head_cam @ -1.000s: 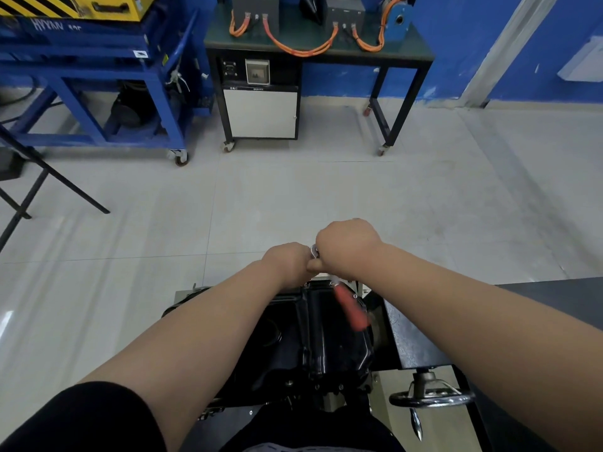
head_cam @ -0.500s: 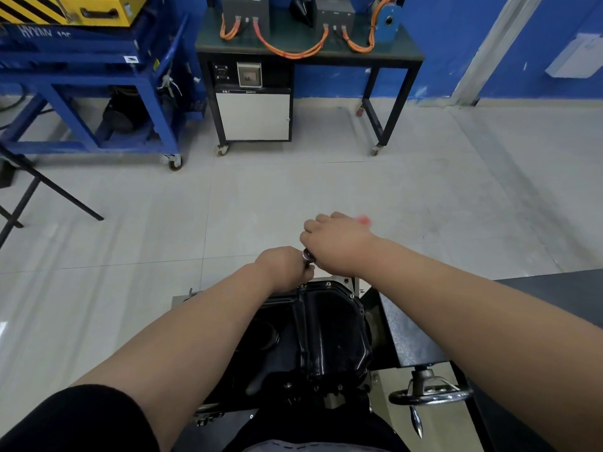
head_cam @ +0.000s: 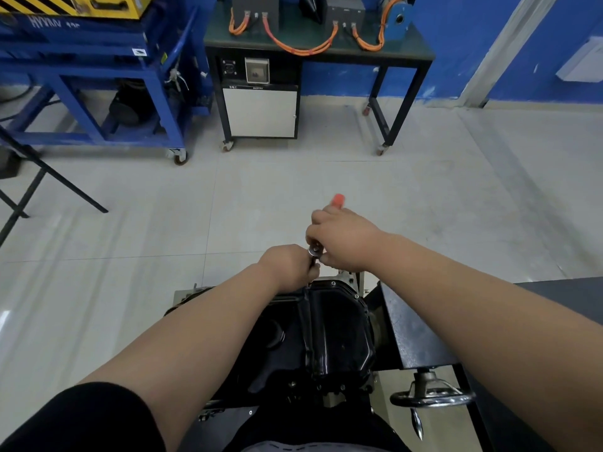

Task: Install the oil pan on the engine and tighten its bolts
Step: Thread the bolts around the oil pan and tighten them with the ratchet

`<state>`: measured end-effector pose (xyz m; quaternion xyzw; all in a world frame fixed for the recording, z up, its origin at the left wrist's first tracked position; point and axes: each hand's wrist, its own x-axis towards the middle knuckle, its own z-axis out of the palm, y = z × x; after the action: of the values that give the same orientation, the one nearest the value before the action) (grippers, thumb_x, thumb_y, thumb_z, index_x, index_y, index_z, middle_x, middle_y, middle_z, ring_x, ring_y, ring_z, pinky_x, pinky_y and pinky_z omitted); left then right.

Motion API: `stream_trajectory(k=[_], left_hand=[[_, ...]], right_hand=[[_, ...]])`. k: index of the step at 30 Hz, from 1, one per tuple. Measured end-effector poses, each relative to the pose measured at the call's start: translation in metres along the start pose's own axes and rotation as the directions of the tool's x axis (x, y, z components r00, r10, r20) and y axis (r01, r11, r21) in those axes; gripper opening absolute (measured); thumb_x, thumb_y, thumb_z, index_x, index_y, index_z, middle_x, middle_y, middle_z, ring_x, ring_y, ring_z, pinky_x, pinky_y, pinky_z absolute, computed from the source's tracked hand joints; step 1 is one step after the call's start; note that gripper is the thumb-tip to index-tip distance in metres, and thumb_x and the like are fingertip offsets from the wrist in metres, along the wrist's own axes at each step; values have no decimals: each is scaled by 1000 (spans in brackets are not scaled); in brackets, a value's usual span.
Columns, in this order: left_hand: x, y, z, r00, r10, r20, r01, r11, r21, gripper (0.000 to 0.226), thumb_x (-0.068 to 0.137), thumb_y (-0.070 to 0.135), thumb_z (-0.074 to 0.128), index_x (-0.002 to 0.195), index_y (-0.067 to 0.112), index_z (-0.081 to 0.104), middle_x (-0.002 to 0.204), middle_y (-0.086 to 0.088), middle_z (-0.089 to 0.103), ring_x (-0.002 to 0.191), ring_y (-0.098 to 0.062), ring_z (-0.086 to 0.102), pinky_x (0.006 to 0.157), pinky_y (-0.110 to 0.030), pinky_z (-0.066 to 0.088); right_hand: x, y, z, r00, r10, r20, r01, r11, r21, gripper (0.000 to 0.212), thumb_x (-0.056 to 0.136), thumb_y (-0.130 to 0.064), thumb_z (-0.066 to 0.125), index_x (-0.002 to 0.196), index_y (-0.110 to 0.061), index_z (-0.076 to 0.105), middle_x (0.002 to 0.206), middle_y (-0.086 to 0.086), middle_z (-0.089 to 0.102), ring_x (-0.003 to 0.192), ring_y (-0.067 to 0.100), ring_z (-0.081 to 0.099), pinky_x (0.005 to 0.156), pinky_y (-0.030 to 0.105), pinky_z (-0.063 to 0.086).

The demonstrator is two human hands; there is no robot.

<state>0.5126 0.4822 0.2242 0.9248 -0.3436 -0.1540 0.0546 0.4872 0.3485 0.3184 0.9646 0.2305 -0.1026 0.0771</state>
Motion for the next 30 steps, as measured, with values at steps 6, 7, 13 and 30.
stream_trajectory(k=[6, 7, 13, 30], left_hand=[[3, 0, -8, 996, -71, 50, 77, 987, -139, 28, 88, 33, 36, 65, 21, 46, 87, -6, 65, 73, -25, 49, 63, -27, 36], [4, 2, -7, 998, -49, 34, 52, 992, -117, 27, 88, 33, 37, 64, 21, 44, 83, -5, 64, 72, -25, 50, 60, -26, 36], [6, 6, -6, 1000, 5, -22, -5, 1000, 11, 36, 88, 38, 35, 56, 22, 38, 63, 1, 53, 63, -23, 48, 48, -26, 27], [2, 1, -14, 996, 0, 88, -3, 999, 41, 18, 85, 28, 45, 69, 19, 44, 80, -2, 60, 70, -23, 51, 60, -26, 39]], right_hand=[[3, -12, 11, 913, 373, 164, -393, 913, 109, 46, 83, -58, 44, 58, -20, 46, 65, -1, 45, 75, 23, 51, 63, 31, 29], [2, -9, 9, 949, 291, 119, -299, 952, 58, 40, 84, -53, 47, 64, -19, 50, 73, 0, 51, 82, 24, 53, 65, 31, 31], [-4, 6, 6, 998, -54, -32, 47, 978, -204, 27, 91, -36, 47, 106, -19, 60, 108, 4, 54, 104, 24, 49, 86, 35, 34], [-4, -15, 9, 974, 185, 130, -181, 983, -42, 51, 85, -63, 40, 56, -21, 42, 64, -1, 50, 58, 21, 47, 58, 29, 33]])
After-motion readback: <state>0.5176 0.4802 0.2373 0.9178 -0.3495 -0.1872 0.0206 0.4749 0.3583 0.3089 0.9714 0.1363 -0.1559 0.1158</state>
